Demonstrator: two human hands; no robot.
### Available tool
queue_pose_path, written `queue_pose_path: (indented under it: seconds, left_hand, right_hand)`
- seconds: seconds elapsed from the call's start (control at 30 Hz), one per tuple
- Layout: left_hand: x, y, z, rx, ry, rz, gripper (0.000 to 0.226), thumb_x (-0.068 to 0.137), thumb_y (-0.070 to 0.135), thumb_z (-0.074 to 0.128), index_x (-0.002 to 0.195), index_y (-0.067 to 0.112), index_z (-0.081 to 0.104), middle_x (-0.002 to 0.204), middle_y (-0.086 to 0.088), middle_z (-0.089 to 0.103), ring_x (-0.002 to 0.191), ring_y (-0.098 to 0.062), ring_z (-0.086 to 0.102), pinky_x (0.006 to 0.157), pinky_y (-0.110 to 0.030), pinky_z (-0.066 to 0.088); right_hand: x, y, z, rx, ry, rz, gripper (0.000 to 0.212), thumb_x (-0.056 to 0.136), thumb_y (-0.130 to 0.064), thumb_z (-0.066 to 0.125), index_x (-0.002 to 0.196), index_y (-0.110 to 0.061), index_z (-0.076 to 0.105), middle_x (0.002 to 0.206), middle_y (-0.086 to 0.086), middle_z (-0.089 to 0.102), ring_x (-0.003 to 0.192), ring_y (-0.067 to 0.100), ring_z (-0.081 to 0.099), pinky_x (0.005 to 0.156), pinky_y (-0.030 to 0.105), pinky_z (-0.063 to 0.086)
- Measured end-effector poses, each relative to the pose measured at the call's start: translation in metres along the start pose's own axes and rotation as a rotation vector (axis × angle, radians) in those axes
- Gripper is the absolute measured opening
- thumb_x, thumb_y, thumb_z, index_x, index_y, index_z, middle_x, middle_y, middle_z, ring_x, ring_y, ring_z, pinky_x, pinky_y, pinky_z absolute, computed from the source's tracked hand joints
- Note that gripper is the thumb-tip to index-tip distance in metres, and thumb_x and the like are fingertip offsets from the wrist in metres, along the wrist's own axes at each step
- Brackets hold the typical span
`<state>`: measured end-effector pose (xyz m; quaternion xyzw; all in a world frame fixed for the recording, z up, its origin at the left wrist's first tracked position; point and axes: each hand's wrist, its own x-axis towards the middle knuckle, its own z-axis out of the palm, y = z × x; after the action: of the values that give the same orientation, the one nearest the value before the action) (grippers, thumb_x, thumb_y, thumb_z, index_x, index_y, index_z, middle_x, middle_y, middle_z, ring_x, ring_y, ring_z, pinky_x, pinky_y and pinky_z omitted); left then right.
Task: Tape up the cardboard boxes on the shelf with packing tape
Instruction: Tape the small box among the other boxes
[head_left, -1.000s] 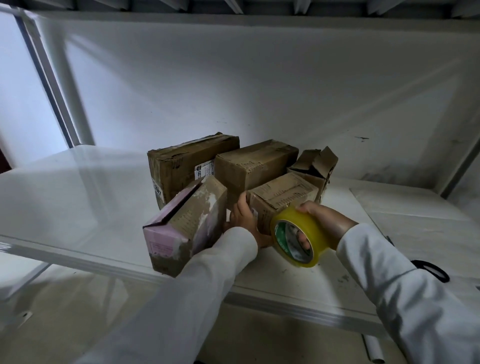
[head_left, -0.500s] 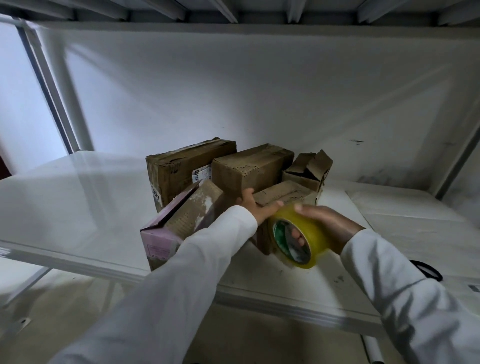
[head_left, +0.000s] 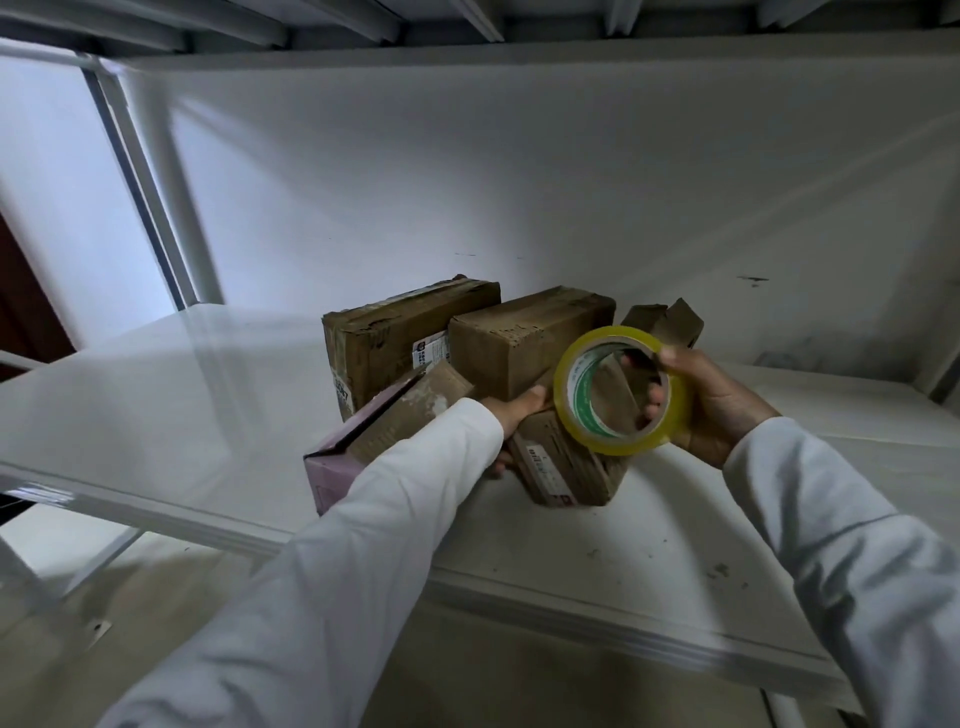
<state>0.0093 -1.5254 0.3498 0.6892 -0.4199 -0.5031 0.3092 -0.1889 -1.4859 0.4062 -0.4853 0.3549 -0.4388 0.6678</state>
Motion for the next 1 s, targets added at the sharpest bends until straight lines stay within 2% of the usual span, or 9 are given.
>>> queue_pose_path:
  seconds: [0.13, 0.23, 0.37, 0.43, 0.5, 0.6, 0.7, 0.87, 1.0]
  left_hand:
    - [0.003, 0.000, 0.002, 0.210, 0.096, 0.244, 0.058, 0.091, 0.058, 0.046, 0.129, 0.015, 0.056, 0.125, -0.009, 0.060, 0.114, -0.030, 0.056, 0.096, -0.035, 0.043]
    - [-0.012, -0.009, 0.006, 0.344, 0.238, 0.597, 0.042, 0.101, 0.039, 0.031, 0.129, 0.020, 0.057, 0.131, -0.004, 0.056, 0.121, -0.025, 0.050, 0.105, -0.037, 0.038]
    - [-0.024, -0.034, 0.016, 0.511, 0.343, 0.875, 0.063, 0.088, 0.041, 0.018, 0.142, 0.020, 0.043, 0.142, -0.003, 0.048, 0.131, -0.022, 0.040, 0.111, -0.035, 0.030]
    - [-0.024, -0.041, 0.020, 0.545, 0.326, 0.856, 0.074, 0.083, 0.050, 0.029, 0.150, 0.020, 0.023, 0.152, -0.001, 0.032, 0.140, -0.021, 0.027, 0.115, -0.038, 0.025]
    - [-0.025, -0.045, 0.030, 0.592, 0.356, 0.806, 0.102, 0.069, 0.067, 0.041, 0.152, 0.018, 0.007, 0.158, -0.001, 0.014, 0.145, -0.021, 0.010, 0.117, -0.040, 0.018]
    - [-0.028, -0.046, 0.055, 0.361, 0.462, 0.700, 0.132, 0.047, 0.083, 0.050, 0.150, 0.014, 0.008, 0.156, -0.006, 0.010, 0.144, -0.026, 0.007, 0.118, -0.042, 0.014]
    - [-0.024, -0.035, 0.062, 0.061, 0.429, 0.553, 0.120, 0.058, 0.050, 0.083, 0.148, 0.014, 0.012, 0.152, -0.007, 0.014, 0.136, -0.029, 0.030, 0.110, -0.044, 0.032]
    - [-0.019, -0.033, 0.054, 0.093, 0.349, 0.555, 0.112, 0.068, 0.031, 0.083, 0.149, 0.020, 0.006, 0.152, -0.005, 0.010, 0.133, -0.030, 0.034, 0.108, -0.047, 0.036]
    - [-0.018, -0.021, 0.048, 0.038, 0.283, 0.446, 0.108, 0.074, 0.031, 0.078, 0.150, 0.023, 0.002, 0.154, -0.006, 0.003, 0.139, -0.031, 0.024, 0.113, -0.045, 0.027]
  right_hand:
    - [0.000, 0.001, -0.005, -0.084, 0.107, -0.040, 0.039, 0.062, -0.037, 0.060, 0.091, -0.011, 0.064, 0.048, -0.006, 0.053, 0.040, 0.006, 0.049, 0.046, 0.015, 0.047]
    - [0.002, 0.005, -0.004, -0.117, 0.161, -0.076, 0.040, 0.065, -0.037, 0.056, 0.095, -0.011, 0.062, 0.052, -0.008, 0.059, 0.043, 0.006, 0.053, 0.047, 0.019, 0.048]
    - [0.004, 0.006, 0.000, -0.128, 0.198, -0.075, 0.033, 0.068, -0.036, 0.060, 0.091, -0.011, 0.063, 0.050, -0.005, 0.057, 0.044, 0.008, 0.053, 0.047, 0.020, 0.049]
    - [0.003, 0.005, 0.002, -0.137, 0.186, -0.063, 0.023, 0.079, -0.032, 0.061, 0.091, -0.012, 0.062, 0.050, -0.005, 0.058, 0.044, 0.008, 0.055, 0.048, 0.020, 0.050]
    - [0.002, 0.005, 0.004, -0.136, 0.164, -0.055, 0.025, 0.074, -0.031, 0.061, 0.090, -0.013, 0.061, 0.051, -0.004, 0.058, 0.044, 0.008, 0.056, 0.049, 0.020, 0.051]
    - [0.002, 0.007, 0.012, -0.117, 0.116, -0.054, 0.034, 0.065, -0.032, 0.059, 0.091, -0.009, 0.061, 0.053, 0.002, 0.058, 0.046, 0.012, 0.057, 0.050, 0.023, 0.053]
    - [0.002, 0.007, 0.022, -0.164, 0.082, -0.057, 0.025, 0.077, -0.025, 0.064, 0.090, -0.004, 0.060, 0.054, 0.005, 0.061, 0.048, 0.015, 0.061, 0.053, 0.025, 0.055]
    - [0.004, 0.000, 0.031, -0.305, 0.274, -0.061, 0.015, 0.088, -0.027, 0.057, 0.087, -0.013, 0.062, 0.056, 0.003, 0.065, 0.051, 0.014, 0.063, 0.053, 0.024, 0.053]
    - [0.007, -0.019, 0.035, -0.614, 0.351, -0.055, 0.022, 0.083, -0.043, 0.059, 0.078, -0.022, 0.062, 0.080, 0.003, 0.066, 0.074, 0.020, 0.062, 0.077, 0.035, 0.050]
